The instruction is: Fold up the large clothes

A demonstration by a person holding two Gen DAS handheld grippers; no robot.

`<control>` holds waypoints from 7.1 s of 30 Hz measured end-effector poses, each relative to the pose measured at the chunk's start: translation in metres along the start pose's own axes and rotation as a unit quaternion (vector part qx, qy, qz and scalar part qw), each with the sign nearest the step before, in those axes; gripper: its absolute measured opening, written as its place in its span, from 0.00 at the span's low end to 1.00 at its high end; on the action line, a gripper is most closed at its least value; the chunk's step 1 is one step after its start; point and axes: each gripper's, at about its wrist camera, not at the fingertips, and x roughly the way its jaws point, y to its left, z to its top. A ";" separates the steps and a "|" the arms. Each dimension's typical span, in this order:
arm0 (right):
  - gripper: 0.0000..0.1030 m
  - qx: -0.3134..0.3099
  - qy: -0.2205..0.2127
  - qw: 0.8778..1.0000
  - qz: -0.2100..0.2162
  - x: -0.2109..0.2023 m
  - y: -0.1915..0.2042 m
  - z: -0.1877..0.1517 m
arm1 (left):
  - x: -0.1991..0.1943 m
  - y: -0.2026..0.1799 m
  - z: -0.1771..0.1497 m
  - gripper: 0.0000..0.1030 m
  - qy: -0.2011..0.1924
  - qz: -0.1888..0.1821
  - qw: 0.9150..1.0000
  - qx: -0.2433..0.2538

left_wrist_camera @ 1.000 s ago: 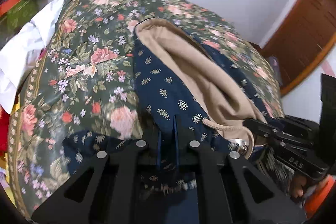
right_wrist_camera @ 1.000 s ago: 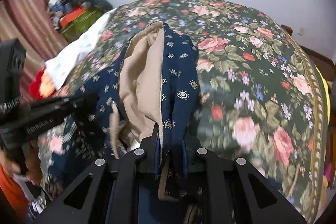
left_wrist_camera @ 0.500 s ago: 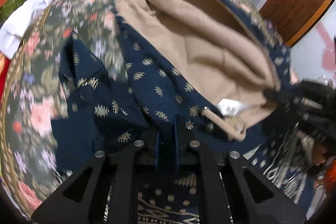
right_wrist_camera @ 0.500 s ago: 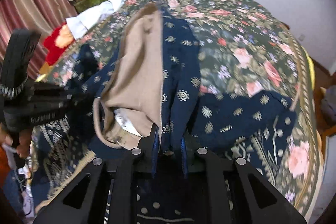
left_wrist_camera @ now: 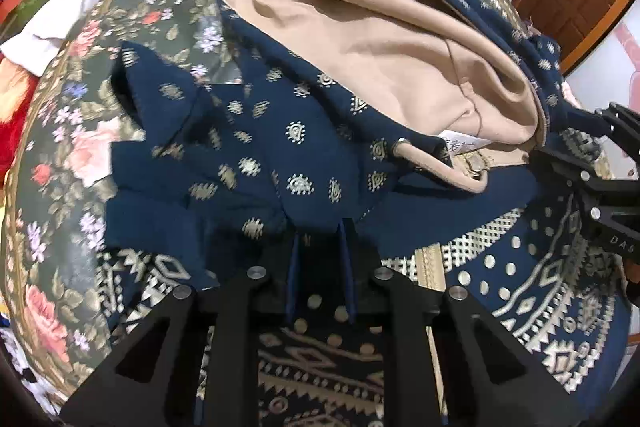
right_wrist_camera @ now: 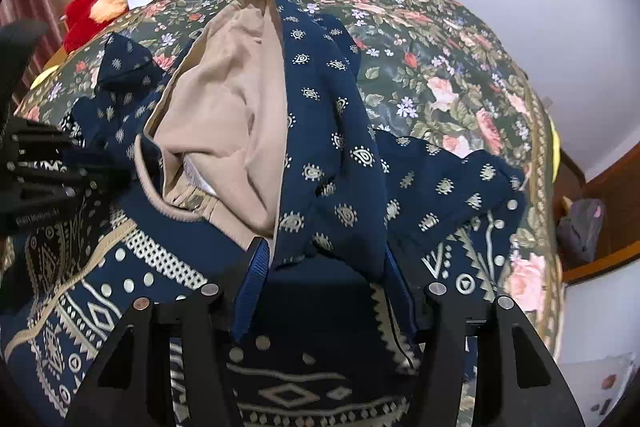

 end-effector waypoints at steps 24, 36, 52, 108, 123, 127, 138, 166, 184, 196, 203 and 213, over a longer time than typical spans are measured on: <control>0.62 0.108 -0.002 0.989 0.101 0.073 -0.029 0.135 | 0.014 0.092 0.136 0.52 -0.053 -0.060 0.987 -0.140; 0.11 0.106 -0.048 0.986 0.123 0.058 -0.032 0.111 | -0.030 0.122 0.074 0.52 -0.058 0.007 0.992 -0.112; 0.10 0.103 -0.074 0.983 0.130 0.007 -0.038 0.075 | 0.025 0.078 0.141 0.58 -0.025 -0.003 0.995 -0.101; 0.09 0.077 0.031 0.990 0.114 -0.092 -0.010 -0.125 | -0.110 0.067 -0.100 0.42 -0.088 0.044 0.992 -0.083; 0.09 0.170 0.008 0.984 0.051 -0.061 -0.100 -0.061 | -0.060 0.085 0.026 0.46 -0.099 0.061 0.987 -0.107; 0.09 0.187 0.018 0.982 0.038 -0.020 -0.120 -0.032 | -0.034 0.100 0.054 0.50 -0.093 0.040 0.986 -0.130; 0.09 0.138 0.035 0.989 -0.032 0.044 -0.139 -0.017 | 0.008 0.157 0.063 0.52 -0.061 0.154 0.978 -0.131; 0.09 0.170 0.021 0.985 -0.034 0.055 -0.155 -0.017 | 0.046 0.106 0.077 0.83 -0.029 0.045 0.994 -0.096; 0.72 0.222 -0.055 0.973 0.041 0.033 -0.176 -0.017 | 0.044 0.119 0.075 0.39 -0.058 0.020 0.988 -0.144; 0.13 0.224 -0.059 0.971 0.061 0.067 -0.151 0.015 | 0.021 0.127 0.068 0.16 -0.081 -0.034 0.979 -0.186; 0.11 0.221 -0.122 0.967 0.045 0.028 -0.157 0.055 | -0.028 0.116 0.102 0.14 -0.139 -0.008 0.980 -0.141; 0.11 0.221 -0.123 0.967 -0.006 0.073 -0.164 0.131 | -0.006 0.155 0.173 0.14 -0.138 0.029 0.978 -0.156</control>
